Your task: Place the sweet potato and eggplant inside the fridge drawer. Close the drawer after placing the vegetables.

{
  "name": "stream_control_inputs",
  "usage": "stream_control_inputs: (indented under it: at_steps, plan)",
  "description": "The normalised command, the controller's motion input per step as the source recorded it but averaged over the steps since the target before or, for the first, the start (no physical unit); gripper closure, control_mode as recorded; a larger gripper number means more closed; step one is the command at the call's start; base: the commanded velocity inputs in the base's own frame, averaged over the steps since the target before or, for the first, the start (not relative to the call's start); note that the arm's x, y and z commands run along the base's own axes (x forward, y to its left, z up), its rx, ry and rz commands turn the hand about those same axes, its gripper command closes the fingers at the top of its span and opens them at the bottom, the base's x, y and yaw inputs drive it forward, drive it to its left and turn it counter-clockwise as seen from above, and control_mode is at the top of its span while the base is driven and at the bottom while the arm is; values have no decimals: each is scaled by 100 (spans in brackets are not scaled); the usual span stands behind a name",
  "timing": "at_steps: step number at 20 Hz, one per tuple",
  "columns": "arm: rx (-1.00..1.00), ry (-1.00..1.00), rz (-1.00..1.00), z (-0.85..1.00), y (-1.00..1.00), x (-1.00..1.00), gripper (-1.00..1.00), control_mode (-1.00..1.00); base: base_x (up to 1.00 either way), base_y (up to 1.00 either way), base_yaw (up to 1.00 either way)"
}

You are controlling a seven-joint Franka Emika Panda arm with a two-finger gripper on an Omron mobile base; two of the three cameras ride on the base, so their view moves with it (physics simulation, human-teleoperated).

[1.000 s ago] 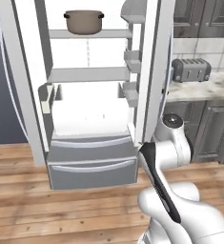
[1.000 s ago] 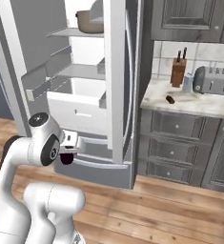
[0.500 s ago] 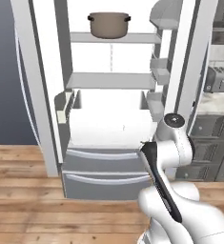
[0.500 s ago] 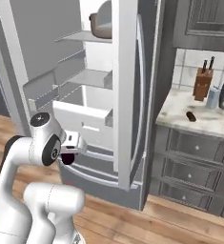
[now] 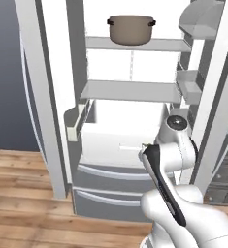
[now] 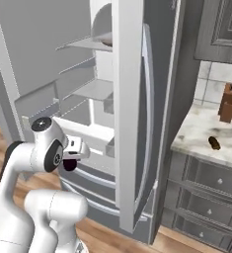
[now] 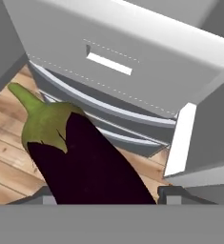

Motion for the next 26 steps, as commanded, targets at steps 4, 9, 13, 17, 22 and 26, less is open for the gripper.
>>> stream_control_inputs:
  at_steps: [4, 9, 13, 17, 22, 26]
  plan:
    - [0, 0, 0, 0, 0, 0, 100, 100, 41, 58, -20]
    - [0, 0, 0, 0, 0, 0, 100, 100, 68, 25, -18]
    - [0, 0, 0, 0, 0, 0, 100, 100, 41, -8, -4]
    - [0, -6, 0, 23, -3, 2, 100, -100, -2, -12, 0]
    - [-3, -2, 0, 80, -16, 82, 100, -100, 0, 0, 0]
    - [-6, 1, 0, 54, -1, 100, 100, -100, 0, 0, 0]
